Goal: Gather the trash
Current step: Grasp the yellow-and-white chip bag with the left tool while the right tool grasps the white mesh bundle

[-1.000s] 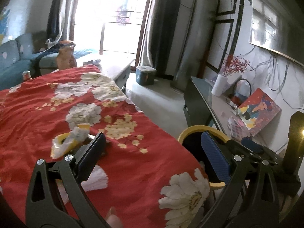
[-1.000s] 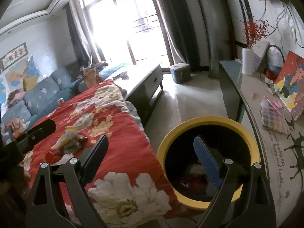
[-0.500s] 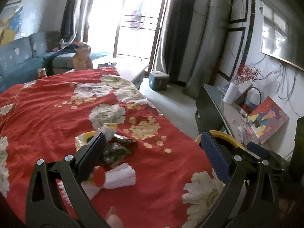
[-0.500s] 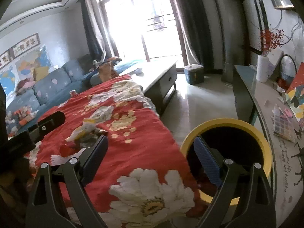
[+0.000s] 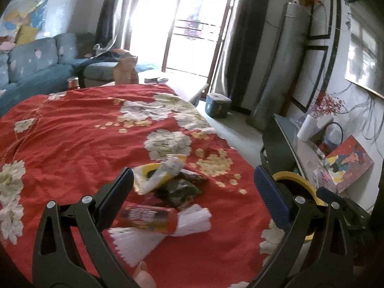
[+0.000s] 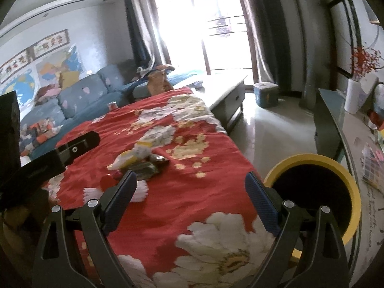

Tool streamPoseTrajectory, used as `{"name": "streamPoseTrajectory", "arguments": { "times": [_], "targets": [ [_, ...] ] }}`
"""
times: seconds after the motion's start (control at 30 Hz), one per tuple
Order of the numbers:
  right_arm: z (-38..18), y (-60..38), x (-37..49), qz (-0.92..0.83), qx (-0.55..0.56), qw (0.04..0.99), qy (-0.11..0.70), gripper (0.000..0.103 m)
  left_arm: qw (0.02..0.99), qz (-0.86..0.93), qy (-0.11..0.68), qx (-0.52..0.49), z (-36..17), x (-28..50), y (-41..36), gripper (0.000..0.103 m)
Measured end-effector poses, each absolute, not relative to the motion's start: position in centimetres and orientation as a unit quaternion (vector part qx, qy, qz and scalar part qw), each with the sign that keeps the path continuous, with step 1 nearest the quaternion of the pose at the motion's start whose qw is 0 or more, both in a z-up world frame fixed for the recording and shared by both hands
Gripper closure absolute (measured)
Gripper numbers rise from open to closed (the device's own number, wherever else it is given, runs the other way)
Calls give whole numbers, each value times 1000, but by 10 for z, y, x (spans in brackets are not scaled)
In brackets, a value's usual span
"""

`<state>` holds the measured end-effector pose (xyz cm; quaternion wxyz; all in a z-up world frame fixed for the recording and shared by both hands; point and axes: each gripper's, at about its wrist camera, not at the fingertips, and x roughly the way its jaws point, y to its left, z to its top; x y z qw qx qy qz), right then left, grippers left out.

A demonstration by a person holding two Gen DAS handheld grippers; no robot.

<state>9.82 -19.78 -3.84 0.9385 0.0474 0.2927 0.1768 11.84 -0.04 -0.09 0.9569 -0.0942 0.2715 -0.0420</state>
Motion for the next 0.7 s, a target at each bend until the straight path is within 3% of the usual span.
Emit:
{"name": "streamPoseTrajectory", "arguments": {
  "times": [0.7],
  "targets": [
    [-50,-124,112,256,3,913,317,14,942,23,309,-131,-15,134,85,11]
  ]
}}
